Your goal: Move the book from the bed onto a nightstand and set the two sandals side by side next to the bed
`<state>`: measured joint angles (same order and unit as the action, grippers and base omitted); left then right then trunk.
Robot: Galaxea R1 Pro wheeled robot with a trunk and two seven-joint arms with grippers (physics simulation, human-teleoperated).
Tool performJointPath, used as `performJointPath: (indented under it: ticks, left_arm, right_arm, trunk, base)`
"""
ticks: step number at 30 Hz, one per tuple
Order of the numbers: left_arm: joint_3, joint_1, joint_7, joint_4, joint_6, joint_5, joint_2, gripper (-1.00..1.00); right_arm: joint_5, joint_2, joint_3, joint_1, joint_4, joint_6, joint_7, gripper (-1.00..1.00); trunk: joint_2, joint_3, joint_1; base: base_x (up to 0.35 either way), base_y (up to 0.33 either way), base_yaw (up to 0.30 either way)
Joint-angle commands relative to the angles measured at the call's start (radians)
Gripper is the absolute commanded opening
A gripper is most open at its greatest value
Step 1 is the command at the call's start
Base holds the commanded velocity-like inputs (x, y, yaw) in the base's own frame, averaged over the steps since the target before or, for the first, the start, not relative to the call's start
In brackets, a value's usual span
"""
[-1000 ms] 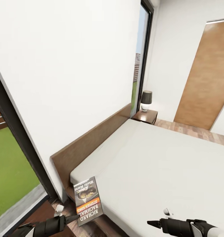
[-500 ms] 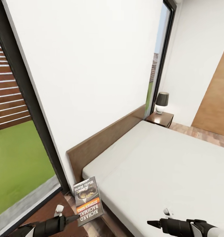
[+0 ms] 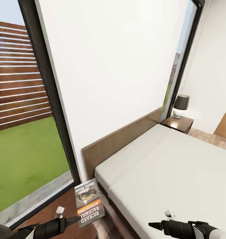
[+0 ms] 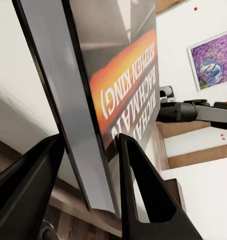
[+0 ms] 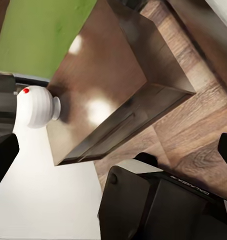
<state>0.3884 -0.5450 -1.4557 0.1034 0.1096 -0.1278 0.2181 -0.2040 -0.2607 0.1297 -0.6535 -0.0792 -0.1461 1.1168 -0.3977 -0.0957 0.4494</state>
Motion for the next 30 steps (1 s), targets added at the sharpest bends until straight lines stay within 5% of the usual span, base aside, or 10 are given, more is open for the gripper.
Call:
performJointPath:
  ticks: [1,30]
  left_arm:
    - [0.013,-0.001,-0.005,0.000,0.010,-0.009,0.000,-1.00]
    - [0.013,-0.001,-0.005,0.000,0.010,-0.009,0.000,-1.00]
  right_arm:
    - [-0.011,0.000,0.007,-0.002,-0.002,-0.009,0.005,1.00]
    - [-0.011,0.000,0.007,-0.002,-0.002,-0.009,0.006,1.00]
  trunk:
    - [-0.002,-0.002,0.001]
    - [-0.002,-0.002,0.001]
  base:
    - [0.000,0.000,0.284]
    - [0.000,0.000,0.284]
